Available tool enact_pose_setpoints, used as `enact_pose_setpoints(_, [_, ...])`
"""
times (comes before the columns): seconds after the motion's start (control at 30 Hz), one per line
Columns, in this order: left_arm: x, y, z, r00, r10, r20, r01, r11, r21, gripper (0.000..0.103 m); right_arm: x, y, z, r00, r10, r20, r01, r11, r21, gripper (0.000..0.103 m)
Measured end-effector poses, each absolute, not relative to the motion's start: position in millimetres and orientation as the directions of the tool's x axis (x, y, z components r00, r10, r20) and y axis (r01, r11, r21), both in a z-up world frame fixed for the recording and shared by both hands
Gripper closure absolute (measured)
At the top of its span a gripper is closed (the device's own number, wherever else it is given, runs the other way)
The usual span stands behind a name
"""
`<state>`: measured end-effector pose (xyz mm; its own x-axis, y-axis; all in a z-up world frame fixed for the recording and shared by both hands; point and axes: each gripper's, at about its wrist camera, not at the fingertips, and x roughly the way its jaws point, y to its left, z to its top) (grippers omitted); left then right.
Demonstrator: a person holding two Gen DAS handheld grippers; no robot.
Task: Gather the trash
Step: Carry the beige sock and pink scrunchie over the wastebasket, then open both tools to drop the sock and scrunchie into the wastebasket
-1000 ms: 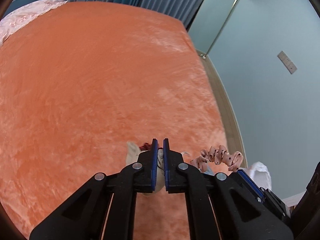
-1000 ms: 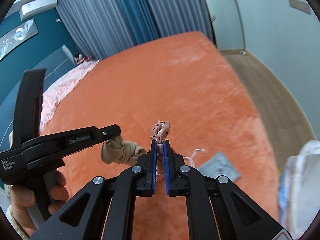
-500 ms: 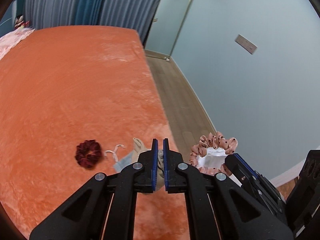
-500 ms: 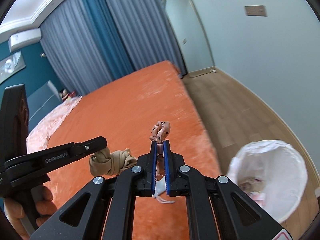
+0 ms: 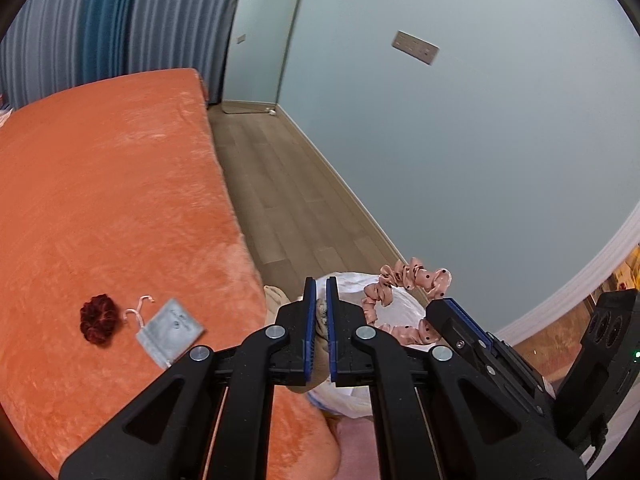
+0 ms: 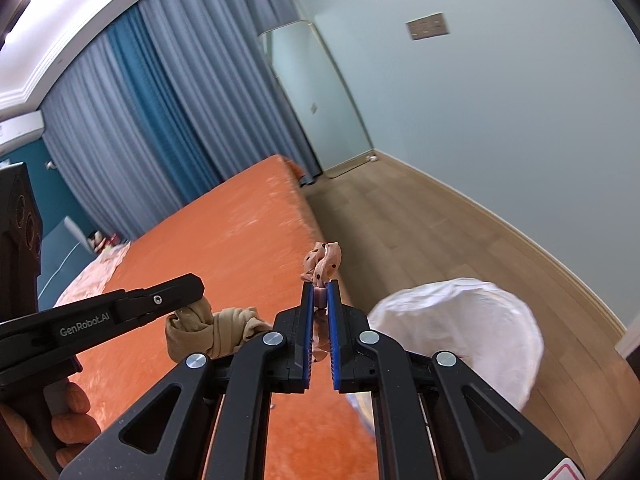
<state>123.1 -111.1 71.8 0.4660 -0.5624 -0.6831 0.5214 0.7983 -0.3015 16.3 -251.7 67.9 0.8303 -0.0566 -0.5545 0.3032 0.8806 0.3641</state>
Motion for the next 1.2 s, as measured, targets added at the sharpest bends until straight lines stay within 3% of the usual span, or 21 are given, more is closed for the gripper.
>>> enact_pose_setpoints(0.5, [105, -187, 64, 0.366, -0.619, -0.695, 0.603, 0.726, -0.33, 0.097, -7, -291, 54, 0.814, -0.137, -0.564, 0.398, 0.839, 0.37, 0.097])
enact_pose_setpoints(0.53, [105, -189, 64, 0.371, -0.624, -0.688, 0.599, 0.727, -0.336, 0.095, -8, -292, 54, 0.813, -0.14, -0.566, 0.402, 0.838, 0.369, 0.096])
enact_pose_setpoints(0.6, [106, -191, 63, 0.383, -0.623, -0.682, 0.585, 0.735, -0.343, 0.074, -10, -295, 50, 0.807, -0.151, -0.572, 0.412, 0.836, 0.362, 0.096])
enact_pose_setpoints(0.63, [107, -191, 62, 0.396, -0.617, -0.68, 0.572, 0.745, -0.343, 0.064, -8, -296, 47, 0.802, -0.152, -0.577, 0.416, 0.836, 0.357, 0.094])
enact_pose_setpoints(0.77, [108, -190, 61, 0.42, -0.592, -0.688, 0.553, 0.768, -0.323, 0.062, -3, -296, 41, 0.782, -0.159, -0.603, 0.431, 0.836, 0.339, 0.089])
enact_pose_setpoints(0.9, [113, -176, 56, 0.45, -0.551, -0.703, 0.514, 0.803, -0.301, 0.06, -4, -290, 45, 0.789, -0.168, -0.592, 0.429, 0.839, 0.334, 0.069])
enact_pose_setpoints(1.2, [122, -146, 57, 0.479, -0.527, -0.702, 0.462, 0.831, -0.309, 0.06, 1, -281, 54, 0.799, -0.152, -0.582, 0.402, 0.855, 0.329, 0.064])
